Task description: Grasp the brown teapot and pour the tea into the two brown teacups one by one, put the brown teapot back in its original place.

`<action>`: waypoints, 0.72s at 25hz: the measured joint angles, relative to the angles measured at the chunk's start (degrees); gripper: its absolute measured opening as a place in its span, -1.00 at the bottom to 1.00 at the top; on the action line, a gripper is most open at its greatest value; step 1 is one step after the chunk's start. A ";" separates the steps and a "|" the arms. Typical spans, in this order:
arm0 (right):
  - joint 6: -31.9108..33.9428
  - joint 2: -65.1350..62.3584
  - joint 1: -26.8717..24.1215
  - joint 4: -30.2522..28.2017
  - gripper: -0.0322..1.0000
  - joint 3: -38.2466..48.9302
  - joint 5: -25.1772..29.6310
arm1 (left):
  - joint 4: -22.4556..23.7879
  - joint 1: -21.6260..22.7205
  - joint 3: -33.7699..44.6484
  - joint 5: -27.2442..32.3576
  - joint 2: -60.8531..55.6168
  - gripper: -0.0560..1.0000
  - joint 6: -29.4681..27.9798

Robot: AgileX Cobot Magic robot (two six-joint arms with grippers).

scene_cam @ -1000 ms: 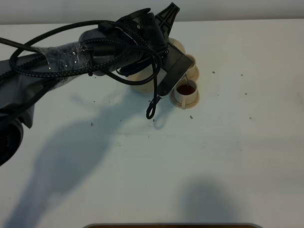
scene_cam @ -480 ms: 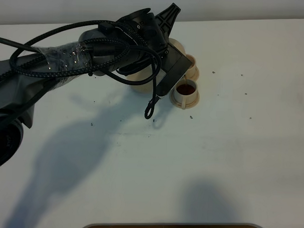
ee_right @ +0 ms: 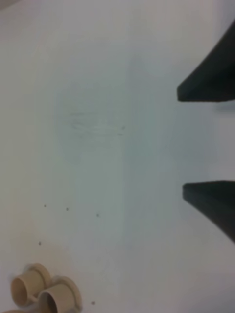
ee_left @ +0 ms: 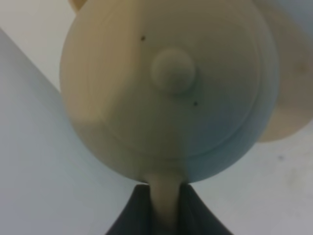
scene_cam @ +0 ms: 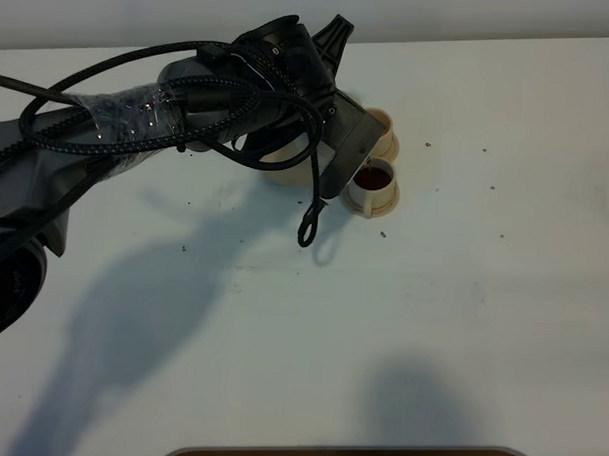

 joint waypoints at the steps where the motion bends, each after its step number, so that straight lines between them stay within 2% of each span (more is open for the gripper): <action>1: 0.00 0.00 0.00 0.00 -0.16 0.00 0.00 | -0.41 0.00 0.00 0.07 0.00 -0.70 -0.27; 13: -0.12 0.00 0.00 0.00 -0.16 0.00 0.00 | -1.01 0.05 0.00 3.36 -0.51 -0.70 -3.21; 18: -0.07 0.00 0.00 0.00 -0.16 0.00 0.00 | -4.44 0.10 0.00 3.36 -0.51 -0.70 -3.56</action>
